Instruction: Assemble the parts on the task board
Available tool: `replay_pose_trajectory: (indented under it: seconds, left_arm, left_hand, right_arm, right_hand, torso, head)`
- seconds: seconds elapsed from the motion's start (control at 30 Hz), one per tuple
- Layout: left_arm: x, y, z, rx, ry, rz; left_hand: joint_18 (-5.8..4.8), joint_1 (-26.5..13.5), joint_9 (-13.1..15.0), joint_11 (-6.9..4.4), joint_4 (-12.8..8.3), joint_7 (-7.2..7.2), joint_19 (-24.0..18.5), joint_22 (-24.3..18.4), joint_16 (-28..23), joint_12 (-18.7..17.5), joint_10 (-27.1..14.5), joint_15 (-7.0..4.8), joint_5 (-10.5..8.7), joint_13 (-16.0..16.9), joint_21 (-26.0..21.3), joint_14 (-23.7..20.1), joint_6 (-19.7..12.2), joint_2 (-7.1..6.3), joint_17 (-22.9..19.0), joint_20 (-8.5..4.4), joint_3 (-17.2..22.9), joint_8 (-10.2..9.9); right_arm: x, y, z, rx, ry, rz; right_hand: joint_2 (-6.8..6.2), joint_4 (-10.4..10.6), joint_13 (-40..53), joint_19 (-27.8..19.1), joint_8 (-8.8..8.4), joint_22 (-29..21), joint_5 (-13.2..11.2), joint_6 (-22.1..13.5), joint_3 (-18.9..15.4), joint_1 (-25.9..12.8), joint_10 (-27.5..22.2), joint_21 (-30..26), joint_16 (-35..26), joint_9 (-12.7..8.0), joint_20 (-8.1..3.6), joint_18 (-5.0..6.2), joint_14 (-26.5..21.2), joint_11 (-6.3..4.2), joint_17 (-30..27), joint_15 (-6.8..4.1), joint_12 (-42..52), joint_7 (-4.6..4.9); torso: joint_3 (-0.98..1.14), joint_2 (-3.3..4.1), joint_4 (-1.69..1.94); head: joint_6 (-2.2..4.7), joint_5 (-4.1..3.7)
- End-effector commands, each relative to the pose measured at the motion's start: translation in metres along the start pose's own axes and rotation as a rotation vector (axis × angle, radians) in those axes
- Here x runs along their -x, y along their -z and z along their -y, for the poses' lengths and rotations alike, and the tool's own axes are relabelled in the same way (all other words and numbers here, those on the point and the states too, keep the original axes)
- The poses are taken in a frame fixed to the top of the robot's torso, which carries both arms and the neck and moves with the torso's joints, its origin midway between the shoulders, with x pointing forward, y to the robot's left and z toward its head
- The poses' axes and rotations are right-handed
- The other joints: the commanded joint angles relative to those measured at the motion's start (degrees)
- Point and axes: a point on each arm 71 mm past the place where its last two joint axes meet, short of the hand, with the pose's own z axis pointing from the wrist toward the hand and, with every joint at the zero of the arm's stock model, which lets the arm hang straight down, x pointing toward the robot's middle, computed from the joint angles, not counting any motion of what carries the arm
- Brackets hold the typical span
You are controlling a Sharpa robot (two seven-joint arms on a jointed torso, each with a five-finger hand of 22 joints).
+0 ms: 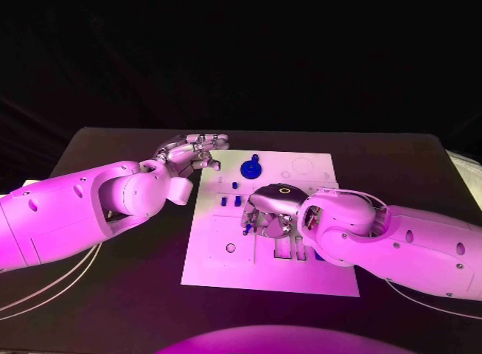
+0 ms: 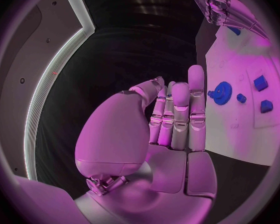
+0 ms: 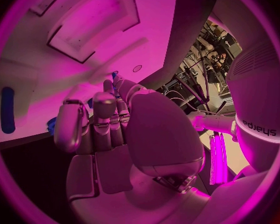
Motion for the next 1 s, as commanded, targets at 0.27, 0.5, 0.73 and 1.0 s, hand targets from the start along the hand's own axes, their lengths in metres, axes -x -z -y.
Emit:
replay_pose_trajectory:
  seconds: [0.27,0.5,0.73,1.0]
  left_arm:
    - [-0.0026,0.0000,0.0003,-0.004,0.001,-0.022]
    - [-0.0027,0.0001,0.0002,-0.002,0.001,-0.024]
    - [-0.0033,0.0003,0.0000,0.000,0.002,-0.027]
    - [-0.0031,0.0005,-0.0002,0.004,0.002,-0.028]
  left_hand:
    - [0.61,0.22,-0.09,0.14,-0.32,0.27,-0.28,-0.08,-0.33,0.42,-0.48,0.03,0.01,0.00,-0.46,-0.59,-0.38,0.48,-0.27,0.06,-0.26,0.24]
    - [0.61,0.22,-0.09,0.14,-0.32,0.27,-0.28,-0.08,-0.33,0.42,-0.48,0.03,0.01,0.00,-0.46,-0.59,-0.38,0.48,-0.27,0.06,-0.26,0.24]
    - [0.61,0.22,-0.09,0.14,-0.32,0.27,-0.28,-0.08,-0.33,0.42,-0.48,0.03,0.01,0.00,-0.46,-0.59,-0.38,0.48,-0.27,0.06,-0.26,0.24]
    - [0.61,0.22,-0.09,0.14,-0.32,0.27,-0.28,-0.08,-0.33,0.42,-0.48,0.03,0.01,0.00,-0.46,-0.59,-0.38,0.48,-0.27,0.06,-0.26,0.24]
  right_arm:
    - [-0.0034,-0.0022,-0.0013,0.000,0.036,-0.028]
    - [-0.0057,-0.0047,-0.0029,-0.003,0.058,-0.051]
    - [-0.0095,-0.0083,-0.0055,-0.009,0.089,-0.080]
    - [-0.0102,-0.0091,-0.0041,-0.025,0.094,-0.073]
  right_hand:
    - [0.11,0.03,-0.02,0.12,0.05,-0.01,-0.06,0.14,0.32,-0.40,0.36,0.16,0.28,0.06,0.21,0.31,0.63,0.11,0.03,0.29,-0.27,0.11]
    - [0.10,0.01,-0.01,0.13,0.04,0.01,-0.08,0.14,0.34,-0.47,0.37,0.17,0.31,0.07,0.23,0.30,0.64,0.12,0.06,0.29,-0.31,0.11]
    - [-0.72,0.01,-0.03,0.00,-0.29,-0.13,0.23,-0.24,-0.10,-2.03,0.05,0.07,0.24,0.04,0.42,0.35,0.52,0.30,-0.12,0.46,-0.96,0.19]
    - [-3.32,0.73,-0.18,-0.64,-0.95,-1.15,2.20,-4.62,-1.85,-5.11,-4.63,-0.64,0.25,-1.01,1.21,0.52,0.36,1.70,-0.28,1.66,-1.74,1.85]
  torso:
    - [-0.04,-0.04,0.02]
    - [-0.05,-0.02,0.01]
    - [-0.08,0.01,0.02]
    - [-0.07,-0.05,0.00]
  head:
    - [-0.19,0.07]
    - [-0.24,0.12]
    - [-0.30,0.08]
    - [-0.39,0.08]
